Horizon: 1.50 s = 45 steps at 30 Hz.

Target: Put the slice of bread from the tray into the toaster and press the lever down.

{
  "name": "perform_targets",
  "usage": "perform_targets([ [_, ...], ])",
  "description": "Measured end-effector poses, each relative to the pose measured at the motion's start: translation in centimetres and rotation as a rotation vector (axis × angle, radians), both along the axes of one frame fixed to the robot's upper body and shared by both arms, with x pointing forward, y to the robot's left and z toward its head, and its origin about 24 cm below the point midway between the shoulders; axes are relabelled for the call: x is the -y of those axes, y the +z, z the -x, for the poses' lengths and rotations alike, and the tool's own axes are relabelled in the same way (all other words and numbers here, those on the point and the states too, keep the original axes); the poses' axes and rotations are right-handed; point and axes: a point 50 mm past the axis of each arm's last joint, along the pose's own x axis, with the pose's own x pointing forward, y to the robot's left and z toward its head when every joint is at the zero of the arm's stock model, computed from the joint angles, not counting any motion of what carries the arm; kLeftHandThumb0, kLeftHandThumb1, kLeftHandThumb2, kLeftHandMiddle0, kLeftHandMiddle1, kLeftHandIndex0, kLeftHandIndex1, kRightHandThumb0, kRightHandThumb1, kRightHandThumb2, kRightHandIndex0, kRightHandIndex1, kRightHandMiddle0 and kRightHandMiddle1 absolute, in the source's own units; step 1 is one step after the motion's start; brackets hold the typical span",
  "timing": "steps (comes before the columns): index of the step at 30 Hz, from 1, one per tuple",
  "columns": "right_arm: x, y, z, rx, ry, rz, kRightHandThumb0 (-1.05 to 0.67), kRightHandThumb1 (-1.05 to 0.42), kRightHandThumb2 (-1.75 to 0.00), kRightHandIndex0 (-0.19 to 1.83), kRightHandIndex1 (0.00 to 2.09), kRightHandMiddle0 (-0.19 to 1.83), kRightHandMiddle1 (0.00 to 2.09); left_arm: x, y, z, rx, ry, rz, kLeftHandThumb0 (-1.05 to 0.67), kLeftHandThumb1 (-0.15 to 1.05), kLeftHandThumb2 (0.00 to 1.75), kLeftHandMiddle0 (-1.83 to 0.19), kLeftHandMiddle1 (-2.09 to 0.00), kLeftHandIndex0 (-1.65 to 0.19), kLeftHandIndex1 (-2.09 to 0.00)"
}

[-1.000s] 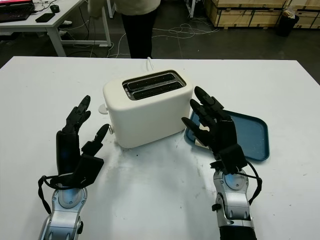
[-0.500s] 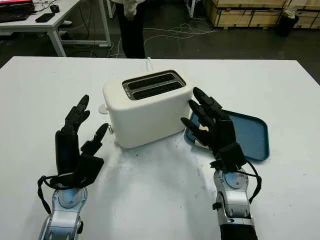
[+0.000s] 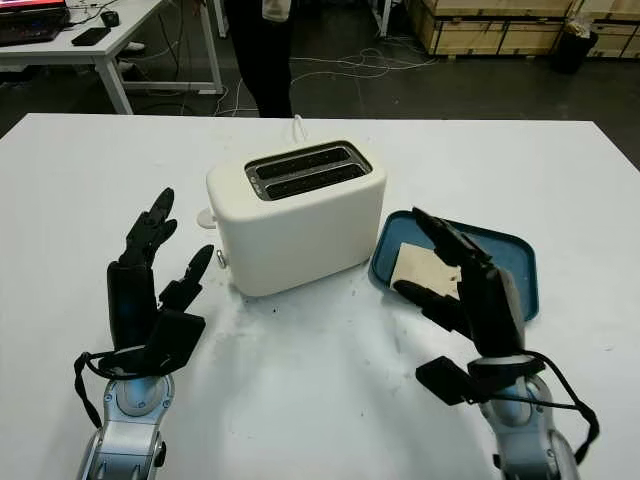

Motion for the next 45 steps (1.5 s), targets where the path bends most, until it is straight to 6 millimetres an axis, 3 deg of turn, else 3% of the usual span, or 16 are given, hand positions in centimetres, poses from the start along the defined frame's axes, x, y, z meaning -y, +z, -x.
perform_targets([
  [8,0.3,-2.2,-0.4,-0.099,-0.019,0.190,-0.43,-0.77,0.00,0.36,0.01,0.39,0.01,0.1,0.0,0.0,-0.001,-0.006,0.000,-0.47,0.92,0.31,-0.23,-0.63,-0.41,0.00],
  [14,0.1,-3.8,-1.8,-0.134,-0.032,0.266,-0.44,-0.76,0.00,0.37,0.01,0.42,0.02,0.2,0.1,0.0,0.001,-0.010,0.000,-0.47,0.92,0.31,-0.24,-0.64,-0.40,0.00],
  [27,-0.1,-4.6,-4.1,-0.061,-0.078,0.413,-0.36,-0.81,-0.01,0.42,0.02,0.46,0.02,0.4,0.4,0.1,0.013,-0.021,-0.001,-0.48,0.92,0.30,-0.24,-0.64,-0.41,-0.01],
  [31,0.0,-4.9,-3.7,0.017,-0.094,0.428,-0.29,-0.81,0.00,0.54,0.06,0.53,0.04,0.5,0.5,0.1,0.015,-0.026,0.001,-0.49,0.92,0.31,-0.23,-0.63,-0.40,0.00],
  [35,-0.2,-4.9,-3.4,0.107,-0.109,0.451,-0.27,-0.84,-0.01,0.79,0.12,0.69,0.07,0.6,0.6,0.1,0.016,-0.030,0.002,-0.50,0.92,0.30,-0.24,-0.63,-0.41,0.00],
  [36,-0.2,-4.9,-3.4,0.125,-0.116,0.467,-0.28,-0.85,0.00,0.92,0.40,0.88,0.11,0.6,0.6,0.1,0.016,-0.030,0.002,-0.50,0.92,0.30,-0.24,-0.63,-0.41,-0.01],
  [38,-0.3,-4.7,-3.4,0.155,-0.135,0.489,-0.31,-0.85,0.00,0.84,1.07,1.07,0.19,0.6,0.6,0.1,0.017,-0.030,0.002,-0.50,0.92,0.30,-0.25,-0.63,-0.41,-0.01],
  [39,-0.3,-4.6,-3.4,0.177,-0.145,0.503,-0.34,-0.86,0.00,0.81,1.43,1.05,0.49,0.6,0.6,0.1,0.017,-0.031,0.001,-0.50,0.92,0.30,-0.24,-0.63,-0.41,-0.01],
  [42,-0.5,-4.1,-3.5,0.218,-0.173,0.529,-0.38,-0.90,0.00,0.76,1.71,0.80,1.19,0.6,0.6,0.1,0.017,-0.032,0.001,-0.49,0.92,0.30,-0.24,-0.63,-0.41,0.00],
  [45,-0.9,-3.3,-3.5,0.251,-0.190,0.534,-0.41,-0.91,-0.01,0.74,1.74,0.64,1.52,0.7,0.6,0.1,0.019,-0.034,0.001,-0.50,0.92,0.30,-0.24,-0.63,-0.41,0.00],
])
